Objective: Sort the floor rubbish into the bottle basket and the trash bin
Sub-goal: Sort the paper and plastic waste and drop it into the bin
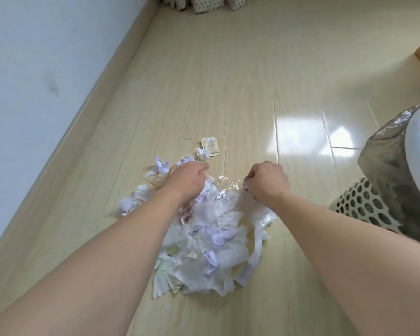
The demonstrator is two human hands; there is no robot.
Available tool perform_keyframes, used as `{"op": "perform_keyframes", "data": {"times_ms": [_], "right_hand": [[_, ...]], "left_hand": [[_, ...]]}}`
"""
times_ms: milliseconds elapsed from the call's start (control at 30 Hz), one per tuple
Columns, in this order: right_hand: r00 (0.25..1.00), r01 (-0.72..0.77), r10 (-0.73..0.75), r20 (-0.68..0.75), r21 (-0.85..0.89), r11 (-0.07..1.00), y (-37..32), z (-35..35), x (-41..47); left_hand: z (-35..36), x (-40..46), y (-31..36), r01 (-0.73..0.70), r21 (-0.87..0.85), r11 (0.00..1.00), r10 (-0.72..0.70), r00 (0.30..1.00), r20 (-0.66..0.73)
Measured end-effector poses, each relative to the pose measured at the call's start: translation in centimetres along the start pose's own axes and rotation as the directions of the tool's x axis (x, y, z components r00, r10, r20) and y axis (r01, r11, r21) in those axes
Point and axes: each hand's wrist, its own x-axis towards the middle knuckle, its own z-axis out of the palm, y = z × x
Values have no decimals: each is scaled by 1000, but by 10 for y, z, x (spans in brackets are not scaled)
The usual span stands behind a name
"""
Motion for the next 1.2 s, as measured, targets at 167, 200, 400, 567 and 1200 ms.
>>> {"op": "perform_keyframes", "data": {"times_ms": [167, 200, 400, 567, 1200], "right_hand": [[995, 51, -46, -85, 62, 997, -9, -41, -30], [993, 61, -52, -108, 81, 995, -11, -51, -37], [988, 88, -51, -144, 261, 961, -28, -129, -115], [988, 56, -7, -154, 317, 947, -22, -209, -201], [925, -216, 342, -164, 513, 831, 128, -329, -416]], "left_hand": [[-32, -33, 14, 79, -541, 838, -198, 966, -165], [-41, -39, 17, 76, -606, 792, -234, 954, -186], [-109, -105, 64, 9, -576, 817, -216, 932, -292], [-162, -184, 125, 33, -450, 893, -181, 940, -291], [-156, -366, 320, 48, -763, 644, -29, 999, 38]]}}
